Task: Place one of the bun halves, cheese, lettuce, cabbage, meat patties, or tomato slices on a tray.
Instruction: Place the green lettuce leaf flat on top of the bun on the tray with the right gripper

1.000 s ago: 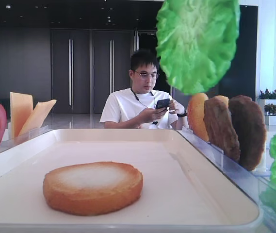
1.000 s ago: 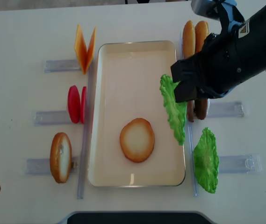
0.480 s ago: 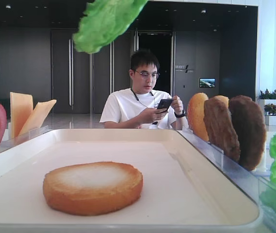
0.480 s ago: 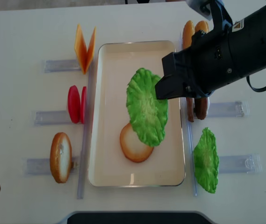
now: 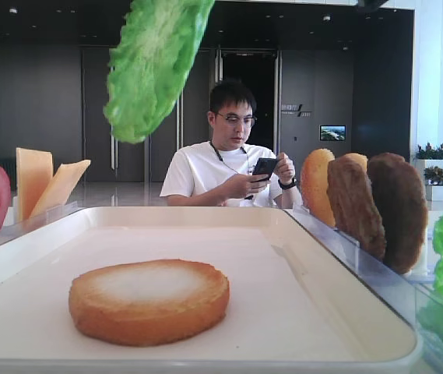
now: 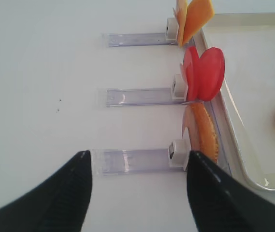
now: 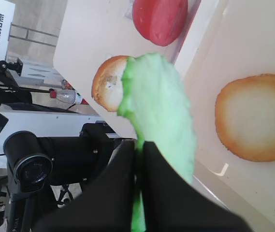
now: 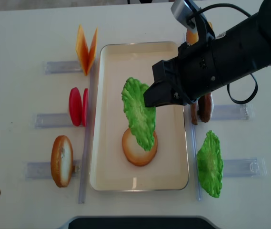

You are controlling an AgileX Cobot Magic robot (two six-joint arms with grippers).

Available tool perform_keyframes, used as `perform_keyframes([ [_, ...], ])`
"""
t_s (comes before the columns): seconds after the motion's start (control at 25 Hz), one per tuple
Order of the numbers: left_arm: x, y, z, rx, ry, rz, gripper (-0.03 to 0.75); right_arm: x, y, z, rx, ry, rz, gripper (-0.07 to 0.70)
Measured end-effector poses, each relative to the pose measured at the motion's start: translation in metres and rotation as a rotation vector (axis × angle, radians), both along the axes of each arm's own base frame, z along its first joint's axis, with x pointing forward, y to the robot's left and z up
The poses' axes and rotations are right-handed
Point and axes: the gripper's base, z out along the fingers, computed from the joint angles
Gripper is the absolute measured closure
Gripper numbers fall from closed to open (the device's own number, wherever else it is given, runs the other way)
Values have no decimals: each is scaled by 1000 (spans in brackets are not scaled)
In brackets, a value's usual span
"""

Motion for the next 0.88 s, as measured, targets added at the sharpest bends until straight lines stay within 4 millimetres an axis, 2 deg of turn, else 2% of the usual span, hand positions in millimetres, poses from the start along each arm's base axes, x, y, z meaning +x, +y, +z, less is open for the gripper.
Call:
perform_keyframes([
  [0.56,0,0,0,0,0,0,244,19,19,-37,66,80,26,596],
  [0.88,0,0,0,0,0,0,244,14,39,-64,48,136,79,596],
])
